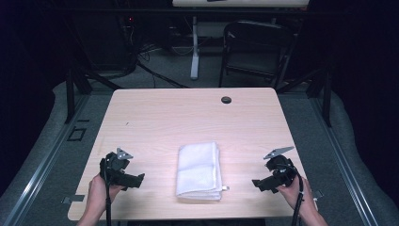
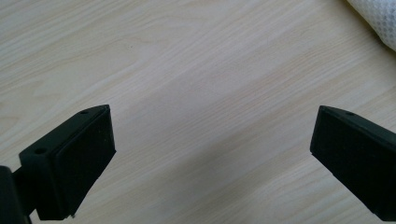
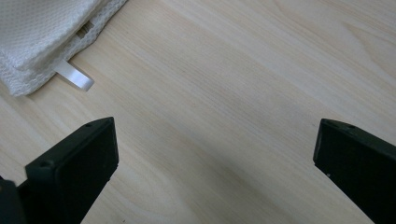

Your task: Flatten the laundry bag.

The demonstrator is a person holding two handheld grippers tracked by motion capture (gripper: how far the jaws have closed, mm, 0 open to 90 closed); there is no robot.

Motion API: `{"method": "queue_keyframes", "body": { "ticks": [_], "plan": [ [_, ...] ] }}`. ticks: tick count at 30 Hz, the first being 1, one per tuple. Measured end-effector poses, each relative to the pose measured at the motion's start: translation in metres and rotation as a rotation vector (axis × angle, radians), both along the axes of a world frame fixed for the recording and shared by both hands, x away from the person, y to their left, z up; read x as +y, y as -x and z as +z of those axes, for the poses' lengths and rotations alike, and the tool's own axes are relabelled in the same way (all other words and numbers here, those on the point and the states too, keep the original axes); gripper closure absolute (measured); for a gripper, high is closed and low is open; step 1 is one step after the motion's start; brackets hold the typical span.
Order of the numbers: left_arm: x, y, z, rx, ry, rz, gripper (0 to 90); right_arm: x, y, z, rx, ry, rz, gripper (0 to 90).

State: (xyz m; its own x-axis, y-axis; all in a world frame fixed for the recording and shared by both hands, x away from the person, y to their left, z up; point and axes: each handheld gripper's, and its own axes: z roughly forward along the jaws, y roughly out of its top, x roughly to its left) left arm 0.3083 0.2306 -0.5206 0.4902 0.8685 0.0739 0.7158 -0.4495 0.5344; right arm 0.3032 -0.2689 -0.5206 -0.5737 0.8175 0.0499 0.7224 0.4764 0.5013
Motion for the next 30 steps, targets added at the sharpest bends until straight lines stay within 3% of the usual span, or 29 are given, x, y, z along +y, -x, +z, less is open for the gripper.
{"method": "queue_keyframes", "body": {
  "ticks": [6,10,22,30],
  "plan": [
    [0.0,0.001,0.002,0.003,0.044,0.015,0.0,0.002,0.001,0.0,0.007,0.015,0.015,0.0],
    [-0.004,0.003,0.005,0.006,0.065,0.0,0.0,0.002,0.002,0.0,0.013,0.009,0.02,0.0],
    [-0.021,0.009,0.012,0.005,0.081,-0.037,0.1,0.003,0.0,0.001,0.017,-0.003,0.024,0.0],
    [-0.044,0.014,0.018,0.009,0.082,-0.101,0.4,0.006,0.0,-0.001,0.037,0.01,0.035,0.0]
  ]
}}
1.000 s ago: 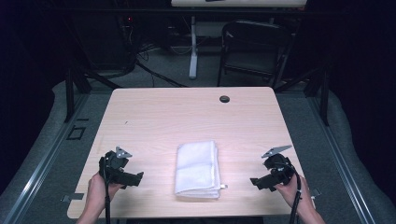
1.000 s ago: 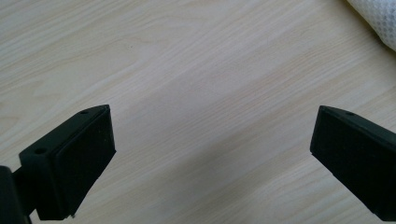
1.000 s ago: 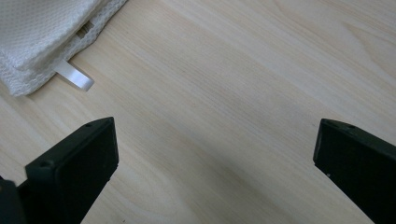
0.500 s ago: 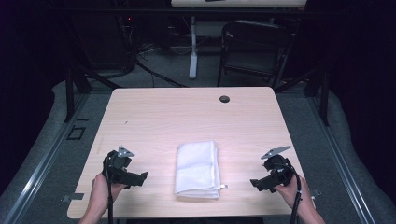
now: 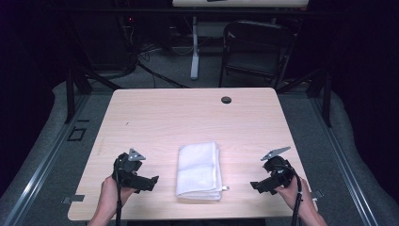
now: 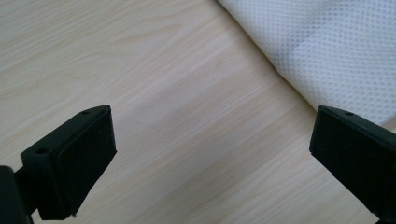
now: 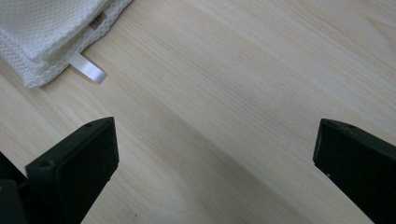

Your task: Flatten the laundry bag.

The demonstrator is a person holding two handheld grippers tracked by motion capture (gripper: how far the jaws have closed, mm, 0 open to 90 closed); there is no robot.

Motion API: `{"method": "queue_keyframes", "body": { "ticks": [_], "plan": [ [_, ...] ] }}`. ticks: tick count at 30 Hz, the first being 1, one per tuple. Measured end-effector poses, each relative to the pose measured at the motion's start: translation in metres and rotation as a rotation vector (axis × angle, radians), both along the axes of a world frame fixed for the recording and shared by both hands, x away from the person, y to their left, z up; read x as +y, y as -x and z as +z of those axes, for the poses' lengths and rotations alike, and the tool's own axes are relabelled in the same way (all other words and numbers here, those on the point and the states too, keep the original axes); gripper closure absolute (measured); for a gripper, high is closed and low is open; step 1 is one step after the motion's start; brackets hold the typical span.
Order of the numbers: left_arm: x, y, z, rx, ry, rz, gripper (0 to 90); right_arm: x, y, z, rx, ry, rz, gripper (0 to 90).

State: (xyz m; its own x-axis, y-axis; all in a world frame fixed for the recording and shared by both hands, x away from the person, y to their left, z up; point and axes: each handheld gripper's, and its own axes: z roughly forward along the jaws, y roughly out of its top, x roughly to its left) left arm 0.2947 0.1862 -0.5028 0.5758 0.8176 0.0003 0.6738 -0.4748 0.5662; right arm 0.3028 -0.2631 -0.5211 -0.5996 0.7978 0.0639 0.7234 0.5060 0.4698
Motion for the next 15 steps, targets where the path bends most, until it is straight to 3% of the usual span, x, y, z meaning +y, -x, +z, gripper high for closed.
{"method": "queue_keyframes", "body": {
  "ticks": [1,10,12,15],
  "plan": [
    [-0.002,0.0,0.0,0.004,-0.002,-0.013,0.3,0.001,0.0,-0.001,0.007,-0.021,0.002,0.0],
    [-0.022,0.007,0.004,-0.02,-0.019,-0.046,2.8,0.004,0.003,0.002,-0.001,0.006,0.008,0.0],
    [-0.031,0.009,0.003,-0.036,-0.025,-0.064,2.8,0.005,0.003,0.002,0.005,-0.013,0.019,0.0],
    [-0.04,0.009,0.002,-0.028,-0.022,-0.094,2.7,0.006,0.002,0.001,0.003,-0.01,0.01,0.0]
  ]
}}
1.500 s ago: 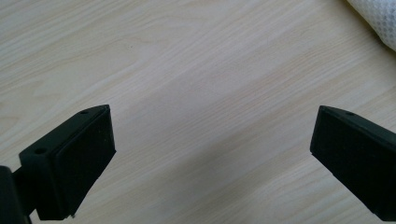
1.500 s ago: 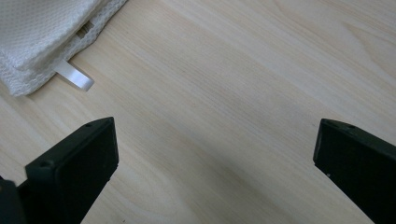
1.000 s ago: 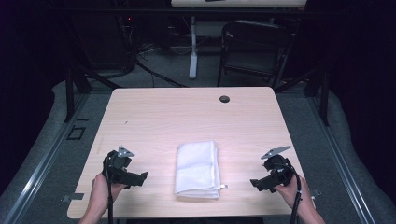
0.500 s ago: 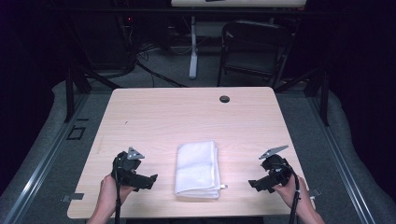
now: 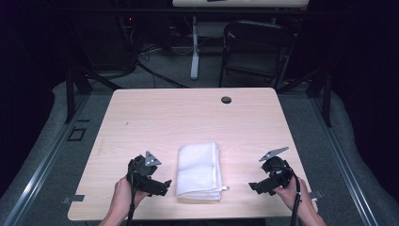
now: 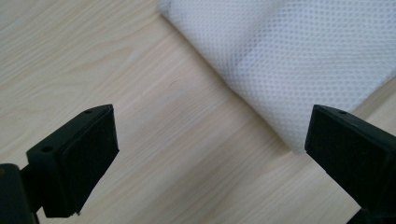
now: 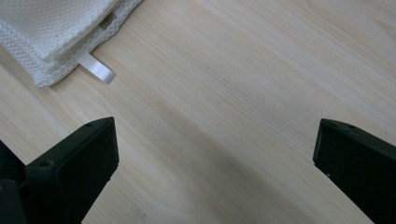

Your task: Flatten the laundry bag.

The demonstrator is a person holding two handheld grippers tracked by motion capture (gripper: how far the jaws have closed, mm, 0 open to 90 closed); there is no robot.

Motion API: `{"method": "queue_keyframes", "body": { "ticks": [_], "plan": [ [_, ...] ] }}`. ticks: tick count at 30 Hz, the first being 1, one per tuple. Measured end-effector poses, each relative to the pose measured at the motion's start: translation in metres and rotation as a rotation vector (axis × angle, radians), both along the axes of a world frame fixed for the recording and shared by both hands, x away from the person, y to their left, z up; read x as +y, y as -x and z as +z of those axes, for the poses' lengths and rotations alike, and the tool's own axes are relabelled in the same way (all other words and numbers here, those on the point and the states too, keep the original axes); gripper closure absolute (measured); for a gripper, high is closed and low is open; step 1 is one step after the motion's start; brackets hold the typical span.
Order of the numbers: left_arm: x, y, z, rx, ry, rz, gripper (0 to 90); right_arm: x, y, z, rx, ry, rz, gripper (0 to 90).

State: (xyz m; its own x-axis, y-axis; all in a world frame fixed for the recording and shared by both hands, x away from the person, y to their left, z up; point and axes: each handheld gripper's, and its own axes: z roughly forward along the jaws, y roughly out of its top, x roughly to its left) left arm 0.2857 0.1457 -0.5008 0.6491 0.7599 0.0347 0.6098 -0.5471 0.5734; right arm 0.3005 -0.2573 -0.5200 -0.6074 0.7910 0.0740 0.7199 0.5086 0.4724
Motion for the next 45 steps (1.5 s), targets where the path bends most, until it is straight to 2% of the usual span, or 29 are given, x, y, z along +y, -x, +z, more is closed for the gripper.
{"method": "queue_keyframes", "body": {
  "ticks": [6,7,12,14,15,19,20,23,25,27,29,30,31,33,35,37,39,40,41,43,44,45],
  "plan": [
    [-0.019,0.001,-0.003,0.022,-0.002,-0.052,1.7,0.0,-0.001,0.0,0.002,0.007,0.003,0.0],
    [-0.027,0.002,-0.003,0.02,-0.004,-0.077,1.6,0.0,-0.001,0.0,0.004,0.004,0.004,0.0],
    [-0.051,0.002,-0.007,0.037,-0.016,-0.139,1.4,-0.001,-0.002,0.0,0.008,0.003,0.004,0.0],
    [-0.061,0.004,-0.008,0.027,-0.042,-0.158,1.9,-0.001,-0.002,-0.001,0.01,-0.008,-0.001,0.4],
    [-0.066,0.005,-0.009,0.025,-0.049,-0.172,1.9,-0.002,-0.002,0.0,0.014,0.002,0.007,0.4],
    [-0.08,0.007,-0.012,0.024,-0.055,-0.202,1.9,-0.001,-0.002,-0.001,0.019,-0.002,0.007,0.4],
    [-0.09,0.007,-0.014,0.029,-0.066,-0.224,2.3,-0.001,-0.002,-0.001,0.016,-0.001,0.001,0.4],
    [-0.105,0.008,-0.018,0.039,-0.095,-0.263,3.9,-0.001,-0.002,0.0,0.019,0.001,0.01,0.4],
    [-0.114,0.009,-0.02,0.035,-0.13,-0.281,4.1,-0.001,-0.002,-0.001,0.021,0.001,0.009,0.4],
    [-0.118,0.009,-0.021,0.023,-0.145,-0.288,3.9,-0.001,-0.002,-0.001,0.015,-0.002,0.003,0.4],
    [-0.129,0.013,-0.023,0.003,-0.168,-0.295,3.7,-0.001,-0.002,-0.002,0.013,-0.011,0.0,0.5],
    [-0.133,0.013,-0.024,-0.006,-0.176,-0.294,3.7,-0.002,-0.003,-0.001,0.024,0.009,0.014,0.5],
    [-0.136,0.013,-0.024,-0.013,-0.19,-0.296,3.6,-0.003,-0.002,0.0,0.027,0.009,0.016,0.5],
    [-0.141,0.013,-0.025,-0.025,-0.203,-0.293,5.0,-0.003,-0.002,0.0,0.023,0.011,0.018,0.7],
    [-0.143,0.012,-0.027,-0.026,-0.197,-0.289,6.3,-0.003,-0.002,0.0,0.021,0.011,0.018,0.7],
    [-0.145,0.012,-0.029,-0.025,-0.194,-0.296,13.1,-0.002,-0.001,0.0,0.021,0.002,0.014,0.8],
    [-0.144,0.013,-0.03,-0.019,-0.166,-0.31,17.1,-0.001,-0.001,-0.001,0.021,0.001,0.014,1.1],
    [-0.144,0.013,-0.03,-0.019,-0.166,-0.31,22.3,-0.001,-0.001,-0.001,0.021,0.001,0.014,1.1],
    [-0.143,0.013,-0.03,-0.022,-0.143,-0.321,28.5,-0.001,-0.001,-0.001,0.025,-0.003,0.018,1.2],
    [-0.142,0.013,-0.03,-0.016,-0.128,-0.32,30.6,-0.001,-0.001,-0.001,0.025,-0.003,0.018,1.3],
    [-0.141,0.013,-0.031,-0.024,-0.117,-0.321,37.2,-0.001,-0.001,-0.001,0.027,0.006,0.024,1.5],
    [-0.141,0.013,-0.031,-0.029,-0.116,-0.323,39.6,-0.001,-0.001,-0.001,0.024,0.006,0.03,1.8]
  ]
}}
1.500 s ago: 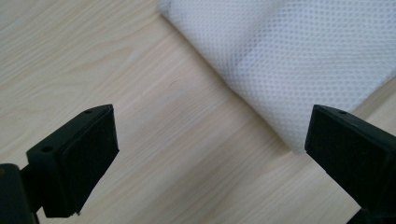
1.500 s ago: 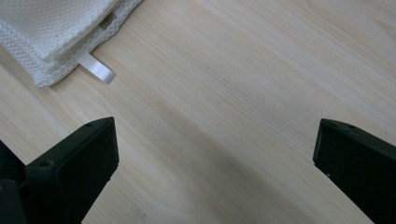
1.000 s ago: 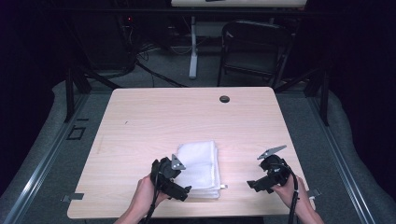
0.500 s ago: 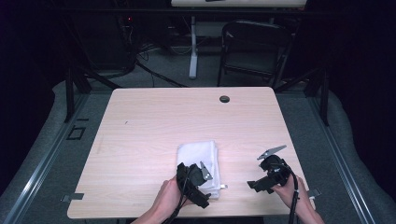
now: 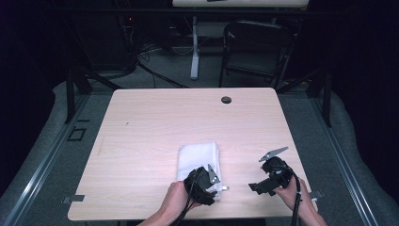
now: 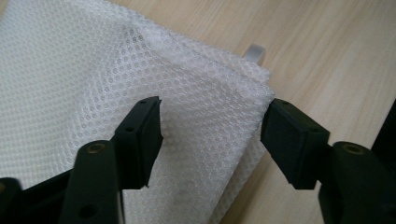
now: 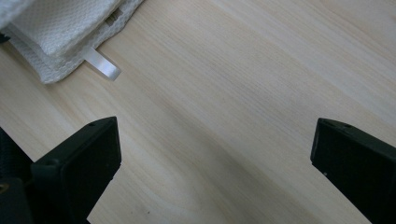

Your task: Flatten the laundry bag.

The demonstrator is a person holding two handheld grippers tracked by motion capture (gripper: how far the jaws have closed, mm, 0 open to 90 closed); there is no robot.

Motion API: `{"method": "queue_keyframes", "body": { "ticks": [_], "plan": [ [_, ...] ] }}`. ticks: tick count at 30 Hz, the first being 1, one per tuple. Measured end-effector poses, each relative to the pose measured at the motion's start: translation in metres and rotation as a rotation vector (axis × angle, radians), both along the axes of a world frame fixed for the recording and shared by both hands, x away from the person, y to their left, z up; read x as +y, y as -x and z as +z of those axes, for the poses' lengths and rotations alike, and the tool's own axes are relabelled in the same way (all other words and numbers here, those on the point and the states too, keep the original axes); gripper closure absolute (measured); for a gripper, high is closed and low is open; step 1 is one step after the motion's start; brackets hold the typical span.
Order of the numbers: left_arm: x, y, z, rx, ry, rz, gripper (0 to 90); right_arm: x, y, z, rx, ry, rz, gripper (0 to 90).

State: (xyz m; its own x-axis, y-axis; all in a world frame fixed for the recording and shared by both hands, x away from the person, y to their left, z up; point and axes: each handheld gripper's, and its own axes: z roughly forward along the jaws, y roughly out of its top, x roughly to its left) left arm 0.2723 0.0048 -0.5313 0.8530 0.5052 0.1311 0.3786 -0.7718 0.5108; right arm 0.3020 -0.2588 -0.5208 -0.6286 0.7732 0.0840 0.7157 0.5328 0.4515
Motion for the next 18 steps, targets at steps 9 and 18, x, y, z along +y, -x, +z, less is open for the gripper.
{"method": "queue_keyframes", "body": {
  "ticks": [9,18],
  "plan": [
    [0.0036,0.001,0.0004,0.013,0.046,-0.039,72.6,0.0016,0.0003,-0.0011,0.001,-0.017,-0.005,3.4],
    [0.0083,0.0056,0.0081,-0.041,0.085,-0.057,87.3,0.0014,0.0004,-0.0004,-0.001,-0.001,0.004,6.8]
  ]
}}
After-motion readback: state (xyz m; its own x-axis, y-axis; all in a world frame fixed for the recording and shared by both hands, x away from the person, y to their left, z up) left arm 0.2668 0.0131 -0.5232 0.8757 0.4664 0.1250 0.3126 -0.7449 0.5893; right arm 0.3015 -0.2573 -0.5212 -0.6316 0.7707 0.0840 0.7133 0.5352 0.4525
